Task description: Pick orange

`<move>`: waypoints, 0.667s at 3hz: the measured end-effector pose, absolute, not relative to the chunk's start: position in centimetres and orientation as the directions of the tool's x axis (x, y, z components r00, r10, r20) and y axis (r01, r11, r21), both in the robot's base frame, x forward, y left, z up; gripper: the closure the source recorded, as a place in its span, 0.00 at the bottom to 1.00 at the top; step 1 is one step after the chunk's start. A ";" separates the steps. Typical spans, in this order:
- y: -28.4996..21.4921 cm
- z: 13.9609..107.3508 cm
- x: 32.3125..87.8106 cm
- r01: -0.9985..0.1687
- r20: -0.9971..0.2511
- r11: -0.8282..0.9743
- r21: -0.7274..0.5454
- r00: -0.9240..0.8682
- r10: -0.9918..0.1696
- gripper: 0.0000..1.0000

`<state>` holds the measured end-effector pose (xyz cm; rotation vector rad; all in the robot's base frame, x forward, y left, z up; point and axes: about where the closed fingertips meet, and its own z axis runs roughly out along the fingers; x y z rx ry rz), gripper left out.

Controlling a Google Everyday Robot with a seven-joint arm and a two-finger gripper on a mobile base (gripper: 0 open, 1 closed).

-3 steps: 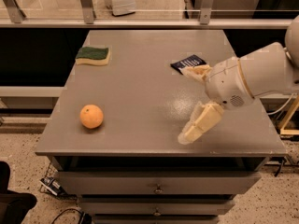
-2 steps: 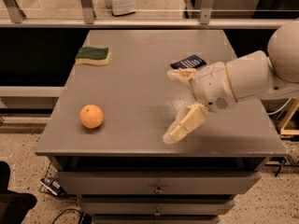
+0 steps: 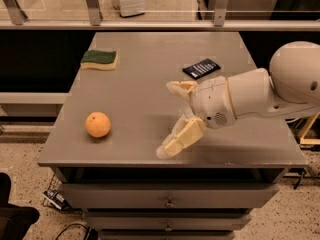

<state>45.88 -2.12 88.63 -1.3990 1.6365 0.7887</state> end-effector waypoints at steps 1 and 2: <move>-1.0 88.3 47.2 -0.981 -0.898 0.181 -0.072 -0.015 -0.441 0.00; 0.7 87.7 49.4 -0.980 -0.929 0.180 -0.087 0.015 -0.370 0.00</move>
Offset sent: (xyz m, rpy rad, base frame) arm 0.0710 0.0468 -0.0233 0.2332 -0.0911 0.0123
